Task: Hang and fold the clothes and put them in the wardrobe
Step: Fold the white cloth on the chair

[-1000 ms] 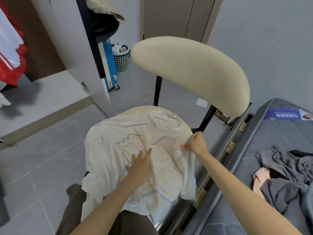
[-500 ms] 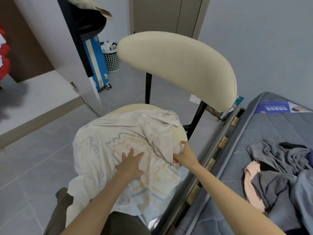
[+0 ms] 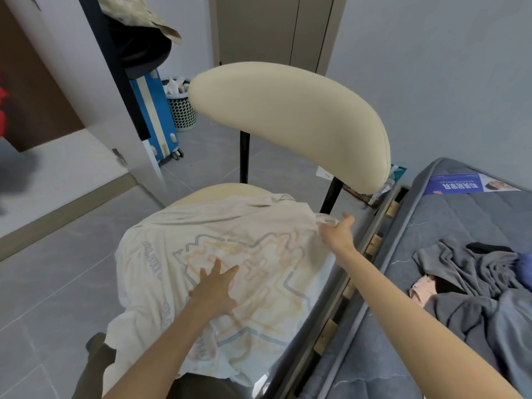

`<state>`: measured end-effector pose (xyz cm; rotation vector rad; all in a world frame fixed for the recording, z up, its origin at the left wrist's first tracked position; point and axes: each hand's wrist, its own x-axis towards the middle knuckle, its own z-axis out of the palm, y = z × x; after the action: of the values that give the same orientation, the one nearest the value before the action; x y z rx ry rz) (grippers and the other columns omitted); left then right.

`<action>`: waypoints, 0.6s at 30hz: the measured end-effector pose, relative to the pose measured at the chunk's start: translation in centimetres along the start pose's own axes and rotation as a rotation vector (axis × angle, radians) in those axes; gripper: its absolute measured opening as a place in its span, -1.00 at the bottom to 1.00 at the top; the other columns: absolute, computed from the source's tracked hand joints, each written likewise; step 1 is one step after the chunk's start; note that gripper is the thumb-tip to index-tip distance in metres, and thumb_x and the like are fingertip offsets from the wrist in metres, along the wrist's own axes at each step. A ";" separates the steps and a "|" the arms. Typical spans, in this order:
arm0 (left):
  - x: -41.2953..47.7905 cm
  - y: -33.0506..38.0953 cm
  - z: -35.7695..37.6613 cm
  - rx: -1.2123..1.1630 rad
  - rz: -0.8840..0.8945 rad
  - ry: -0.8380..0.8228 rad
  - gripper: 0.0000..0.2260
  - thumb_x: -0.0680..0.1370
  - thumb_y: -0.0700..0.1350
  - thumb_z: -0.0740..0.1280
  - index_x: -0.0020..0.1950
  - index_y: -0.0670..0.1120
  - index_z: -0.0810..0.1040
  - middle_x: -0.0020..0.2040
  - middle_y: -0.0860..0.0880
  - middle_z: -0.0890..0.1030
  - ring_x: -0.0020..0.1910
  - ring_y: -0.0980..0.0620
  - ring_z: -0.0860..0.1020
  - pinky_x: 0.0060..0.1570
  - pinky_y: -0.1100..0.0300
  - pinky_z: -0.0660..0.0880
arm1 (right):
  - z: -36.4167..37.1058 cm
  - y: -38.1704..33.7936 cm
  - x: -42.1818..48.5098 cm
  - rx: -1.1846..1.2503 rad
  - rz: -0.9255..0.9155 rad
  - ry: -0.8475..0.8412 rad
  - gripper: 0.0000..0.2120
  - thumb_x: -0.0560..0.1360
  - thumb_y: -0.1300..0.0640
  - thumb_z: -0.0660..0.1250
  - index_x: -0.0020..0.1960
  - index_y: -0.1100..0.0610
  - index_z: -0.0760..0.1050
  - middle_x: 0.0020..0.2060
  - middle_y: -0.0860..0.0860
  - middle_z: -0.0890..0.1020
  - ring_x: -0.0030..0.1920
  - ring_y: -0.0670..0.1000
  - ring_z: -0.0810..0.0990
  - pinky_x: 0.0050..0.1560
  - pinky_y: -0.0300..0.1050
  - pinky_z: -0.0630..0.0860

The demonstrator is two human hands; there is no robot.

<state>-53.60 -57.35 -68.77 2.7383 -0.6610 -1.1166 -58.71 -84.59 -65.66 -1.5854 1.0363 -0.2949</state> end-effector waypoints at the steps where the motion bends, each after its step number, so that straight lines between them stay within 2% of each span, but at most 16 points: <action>1: 0.0 0.0 0.0 -0.001 -0.003 -0.001 -0.27 0.56 0.00 0.33 0.57 0.19 -0.07 0.58 -0.05 -0.25 0.54 -0.25 -0.17 0.43 -0.24 0.16 | 0.2 0.3 -0.3 -0.046 -0.011 -0.052 -0.47 0.60 0.25 0.19 0.49 0.15 0.04 0.10 0.10 0.51 0.01 0.09 0.52 0.02 0.01 0.50; 3: 0.0 0.0 0.0 -0.003 -0.014 0.002 -0.33 0.59 0.01 0.28 0.57 0.19 -0.06 0.58 -0.03 -0.25 0.55 -0.23 -0.17 0.43 -0.24 0.16 | 0.6 0.9 -0.9 -0.232 -0.098 -0.130 -0.57 0.60 0.26 0.19 0.44 0.17 0.22 0.20 0.12 0.55 0.11 0.11 0.54 0.07 -0.02 0.50; 5: -0.1 0.1 -0.1 0.021 -0.029 0.023 -0.41 0.63 0.03 0.19 0.57 0.19 -0.06 0.58 -0.01 -0.23 0.55 -0.22 -0.15 0.44 -0.24 0.14 | 1.4 1.2 -1.3 -0.393 -0.199 -0.187 -0.68 0.58 0.29 0.16 0.32 0.19 0.43 0.26 0.10 0.53 0.17 0.08 0.52 -0.01 -0.20 0.44; 7: 0.0 0.1 -0.4 0.097 -0.034 0.074 -0.46 0.65 0.06 0.11 0.57 0.18 -0.06 0.59 -0.01 -0.19 0.55 -0.20 -0.10 0.44 -0.26 0.08 | 2.7 1.0 -1.6 -0.428 -0.245 -0.219 -0.68 0.57 0.31 0.13 0.25 0.18 0.51 0.21 0.11 0.56 0.03 0.03 0.54 -0.10 -0.24 0.41; 9: 0.1 -0.1 -1.0 0.165 -0.028 0.148 -0.48 0.66 0.07 0.07 0.57 0.17 -0.06 0.59 -0.01 -0.17 0.55 -0.17 -0.06 0.44 -0.26 0.05 | 4.2 0.6 -1.8 -0.445 -0.291 -0.225 -0.69 0.57 0.30 0.13 0.22 0.17 0.54 0.16 0.12 0.58 -0.17 -0.02 0.53 -0.14 -0.16 0.46; 11: 0.5 -0.6 -1.9 0.153 -0.008 0.211 -0.49 0.66 0.06 0.07 0.58 0.15 -0.04 0.59 -0.01 -0.16 0.55 -0.15 -0.01 0.42 -0.20 0.17 | 5.8 -0.2 -1.2 -0.475 -0.368 -0.208 -0.70 0.57 0.29 0.13 0.20 0.17 0.55 0.20 0.10 0.56 -0.27 -0.05 0.49 -0.18 -0.16 0.41; 12: 0.7 -0.9 -2.5 0.137 0.006 0.241 -0.49 0.66 0.04 0.08 0.58 0.14 -0.02 0.59 -0.02 -0.16 0.53 -0.15 0.04 0.38 -0.16 0.25 | 6.6 -0.7 -0.8 -0.505 -0.410 -0.194 -0.71 0.58 0.29 0.13 0.20 0.17 0.55 0.22 0.08 0.55 -0.26 -0.05 0.48 -0.18 -0.18 0.37; 14: 1.3 -1.3 -3.6 0.114 0.029 0.317 -0.49 0.66 0.03 0.10 0.58 0.11 0.01 0.59 -0.02 -0.16 0.50 -0.16 0.14 0.31 -0.05 0.37 | 8.3 -1.7 0.6 -0.605 -0.487 -0.181 -0.69 0.58 0.29 0.11 0.22 0.15 0.53 0.22 0.09 0.56 -0.03 0.05 0.50 -0.04 -0.14 0.40; 16: 2.2 -1.6 -4.8 0.092 0.056 0.405 -0.50 0.66 0.01 0.10 0.58 0.10 0.02 0.58 0.00 -0.21 0.44 -0.13 0.21 0.22 0.04 0.44 | 9.8 -2.5 2.3 -0.733 -0.528 -0.203 -0.67 0.58 0.30 0.09 0.26 0.15 0.50 0.26 0.08 0.54 0.26 0.14 0.42 0.21 -0.03 0.37; 18: 3.4 -1.9 -6.0 0.066 0.079 0.473 -0.51 0.67 -0.01 0.10 0.58 0.11 0.02 0.57 0.04 -0.26 0.40 -0.08 0.25 0.12 0.09 0.49 | 11.0 -3.1 3.9 -0.791 -0.513 -0.247 -0.63 0.57 0.33 0.10 0.31 0.16 0.46 0.29 0.12 0.49 0.33 0.16 0.39 0.29 -0.02 0.33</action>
<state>-46.62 -57.49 -67.12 2.8408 -0.7312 -0.4058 -47.57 -80.33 -67.58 -2.5317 0.5488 -0.0124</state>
